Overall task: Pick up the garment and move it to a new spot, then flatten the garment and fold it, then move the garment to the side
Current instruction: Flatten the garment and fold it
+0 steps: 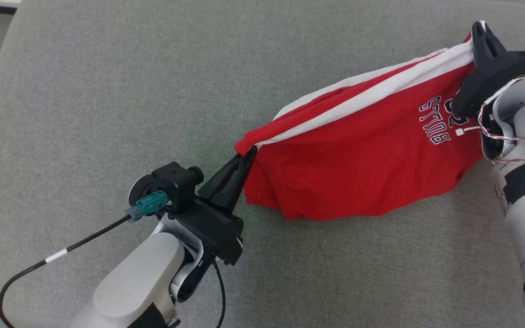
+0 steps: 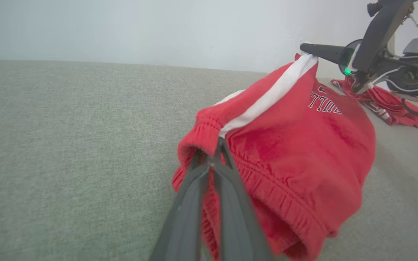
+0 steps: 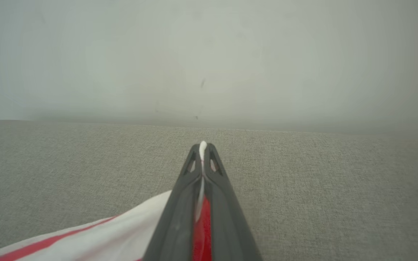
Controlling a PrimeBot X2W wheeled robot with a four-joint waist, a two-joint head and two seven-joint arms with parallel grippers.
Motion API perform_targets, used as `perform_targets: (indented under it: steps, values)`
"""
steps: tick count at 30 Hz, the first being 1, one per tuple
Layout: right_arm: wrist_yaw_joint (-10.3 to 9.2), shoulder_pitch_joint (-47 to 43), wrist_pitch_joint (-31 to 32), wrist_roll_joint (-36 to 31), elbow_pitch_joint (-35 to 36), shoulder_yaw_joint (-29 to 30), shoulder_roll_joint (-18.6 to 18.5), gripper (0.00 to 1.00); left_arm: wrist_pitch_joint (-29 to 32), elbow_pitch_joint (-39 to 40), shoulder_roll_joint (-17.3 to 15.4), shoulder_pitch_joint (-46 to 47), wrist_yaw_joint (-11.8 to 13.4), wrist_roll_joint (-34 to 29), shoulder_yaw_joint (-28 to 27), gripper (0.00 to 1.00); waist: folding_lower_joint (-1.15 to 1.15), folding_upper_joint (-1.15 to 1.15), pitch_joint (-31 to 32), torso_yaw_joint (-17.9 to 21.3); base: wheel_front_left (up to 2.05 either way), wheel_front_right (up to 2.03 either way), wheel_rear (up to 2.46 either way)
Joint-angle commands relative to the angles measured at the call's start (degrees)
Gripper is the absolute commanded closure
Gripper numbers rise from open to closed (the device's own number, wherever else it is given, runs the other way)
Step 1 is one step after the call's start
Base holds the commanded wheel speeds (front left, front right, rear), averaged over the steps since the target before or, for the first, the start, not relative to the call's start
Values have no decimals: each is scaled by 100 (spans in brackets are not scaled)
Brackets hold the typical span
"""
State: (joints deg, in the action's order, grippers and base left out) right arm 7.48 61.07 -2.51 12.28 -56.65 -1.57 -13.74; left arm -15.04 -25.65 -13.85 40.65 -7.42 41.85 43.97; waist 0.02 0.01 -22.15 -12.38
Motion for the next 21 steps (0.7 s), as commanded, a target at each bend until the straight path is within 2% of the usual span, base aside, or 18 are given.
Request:
perform_targets:
  steps: [1,2,3,4,12,18,21]
  values:
    - [0,90,-93,-56,-121,-36,19,100,-18,-104,14,58,-6,-16,-23,100,-2,-1,-98,-82,0,0,0]
    - [0,147,-167,-77,-202,-73,30,94,-18,-143,39,72,-1,-40,-52,100,-2,-1,-95,-73,0,0,0]
    - [0,183,-232,-75,-288,-103,41,21,-18,-160,66,76,-2,-75,-57,41,-2,-1,-81,-61,0,0,0]
    - [0,198,-291,-63,-372,-126,46,0,-18,-186,80,60,-2,-115,-58,0,-2,-1,-56,-48,0,0,0]
    - [0,-90,-854,210,-645,-596,-52,0,-18,-94,171,-440,20,-641,-544,0,-2,-1,325,26,0,0,0]
    - [0,-541,-1016,643,-573,-1019,-300,0,-18,565,320,-1219,151,-910,-1418,0,-2,-1,626,54,0,0,0]
    - [0,-787,-1056,865,-548,-1157,-425,0,-18,983,281,-1622,216,-1352,-1906,0,-2,-1,753,44,0,0,0]
